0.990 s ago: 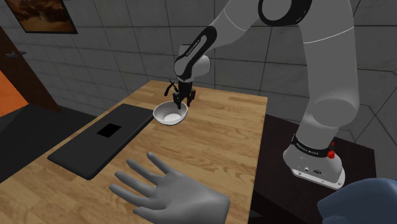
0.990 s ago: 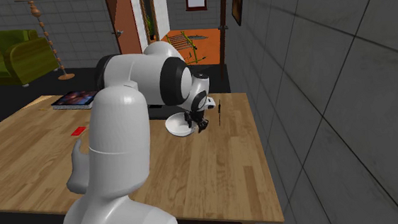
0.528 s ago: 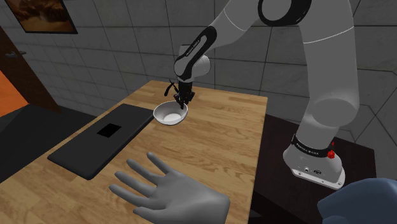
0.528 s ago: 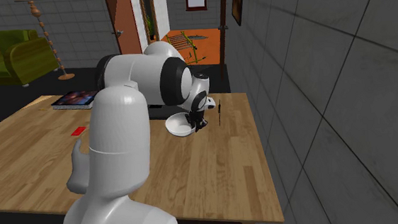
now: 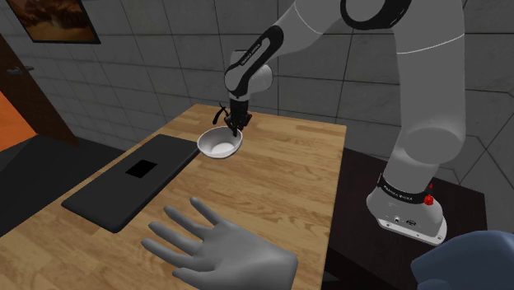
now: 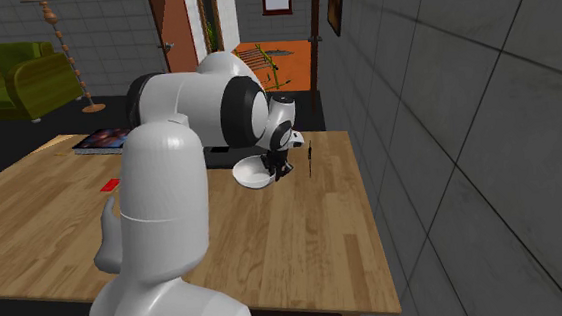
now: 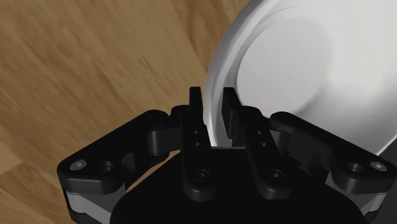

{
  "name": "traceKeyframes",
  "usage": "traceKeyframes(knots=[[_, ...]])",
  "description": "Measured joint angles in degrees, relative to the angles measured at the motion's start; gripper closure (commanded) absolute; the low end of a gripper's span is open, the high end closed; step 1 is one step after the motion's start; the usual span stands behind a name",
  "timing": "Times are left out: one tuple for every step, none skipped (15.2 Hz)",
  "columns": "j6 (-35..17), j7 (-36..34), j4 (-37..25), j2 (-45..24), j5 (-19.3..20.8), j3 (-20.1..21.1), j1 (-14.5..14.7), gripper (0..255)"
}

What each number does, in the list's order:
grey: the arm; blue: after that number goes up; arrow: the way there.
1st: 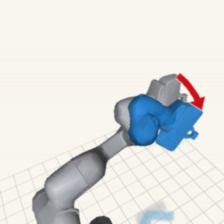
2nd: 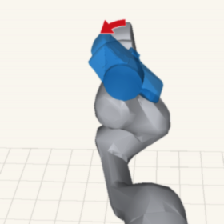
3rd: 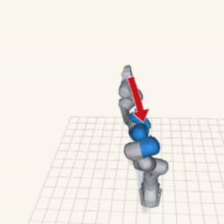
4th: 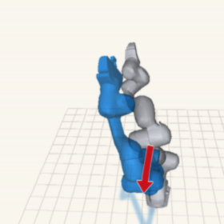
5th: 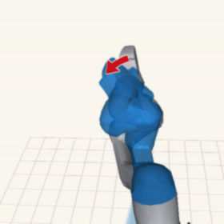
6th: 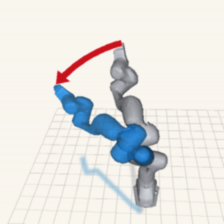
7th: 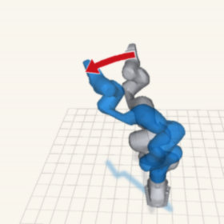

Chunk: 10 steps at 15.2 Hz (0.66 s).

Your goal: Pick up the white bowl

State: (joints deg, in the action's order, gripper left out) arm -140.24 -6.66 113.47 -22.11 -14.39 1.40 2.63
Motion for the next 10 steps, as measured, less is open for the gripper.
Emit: traceKeyframes(knots=[[0.7,-0.2,-0.3,0.4,0.1,-0.1,0.0,255],[1.2,-0.3,-0.3,0.9,0.2,-0.1,0.0,255],[1.8,-0.5,-0.4,1.4,0.4,-0.2,0.0,255],[2.6,-0.7,-0.8,1.9,0.5,-0.2,0.1,255],[3.0,-0.9,-0.7,2.4,0.6,-0.3,0.1,255],[3.7,-1.1,-1.0,2.8,0.8,-0.3,0.2,255],[4.4,-1.2,-1.1,3.4,0.9,-0.4,0.2,255],[4.9,-1.4,-1.1,3.8,1.0,-0.4,0.2,255],[5.5,-1.5,-1.3,4.2,1.1,-0.4,0.2,255],[5.9,-1.6,-1.4,4.5,1.2,-0.5,0.2,255]])
